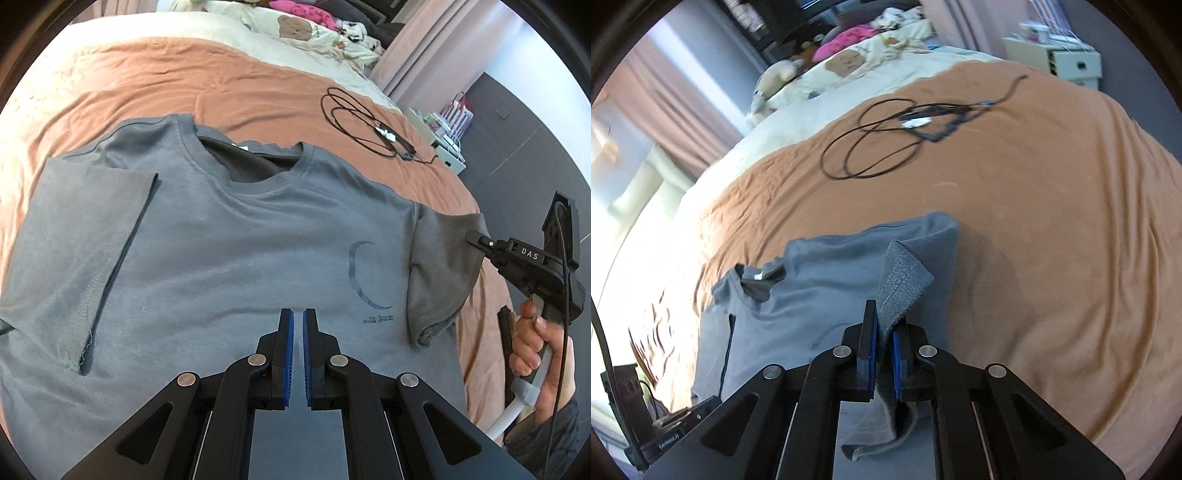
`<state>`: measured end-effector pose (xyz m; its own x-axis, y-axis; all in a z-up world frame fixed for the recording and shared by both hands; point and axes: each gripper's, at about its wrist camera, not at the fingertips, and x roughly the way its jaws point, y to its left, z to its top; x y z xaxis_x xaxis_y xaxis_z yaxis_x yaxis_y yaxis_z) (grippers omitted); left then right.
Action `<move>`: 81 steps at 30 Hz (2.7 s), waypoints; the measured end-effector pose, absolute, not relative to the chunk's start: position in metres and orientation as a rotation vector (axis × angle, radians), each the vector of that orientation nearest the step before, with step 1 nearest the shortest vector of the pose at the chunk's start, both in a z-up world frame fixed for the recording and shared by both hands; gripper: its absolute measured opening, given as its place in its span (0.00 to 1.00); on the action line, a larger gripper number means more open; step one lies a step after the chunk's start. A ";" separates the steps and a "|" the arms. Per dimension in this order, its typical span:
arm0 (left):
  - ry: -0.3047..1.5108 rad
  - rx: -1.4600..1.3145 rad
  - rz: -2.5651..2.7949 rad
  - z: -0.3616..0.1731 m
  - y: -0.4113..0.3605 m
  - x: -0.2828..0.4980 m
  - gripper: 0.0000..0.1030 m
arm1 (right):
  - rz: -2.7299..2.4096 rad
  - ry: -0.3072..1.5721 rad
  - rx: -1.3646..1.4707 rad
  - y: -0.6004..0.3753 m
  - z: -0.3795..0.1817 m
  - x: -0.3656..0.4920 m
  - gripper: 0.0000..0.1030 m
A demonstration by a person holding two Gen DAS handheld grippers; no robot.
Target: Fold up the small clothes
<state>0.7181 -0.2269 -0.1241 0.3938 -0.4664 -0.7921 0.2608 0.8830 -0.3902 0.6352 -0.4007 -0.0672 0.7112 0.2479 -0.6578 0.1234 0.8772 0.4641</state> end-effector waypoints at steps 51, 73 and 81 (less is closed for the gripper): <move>1.148 -0.141 -0.471 -0.177 -0.358 0.776 0.32 | 0.084 0.936 0.286 -0.417 -0.148 0.637 0.26; 0.981 -0.004 -0.292 -0.182 -0.381 0.838 0.06 | 0.092 0.861 0.295 -0.418 -0.162 0.612 0.26; 1.071 -0.041 -0.250 -0.181 -0.367 0.838 0.22 | 0.086 0.876 0.280 -0.417 -0.158 0.616 0.26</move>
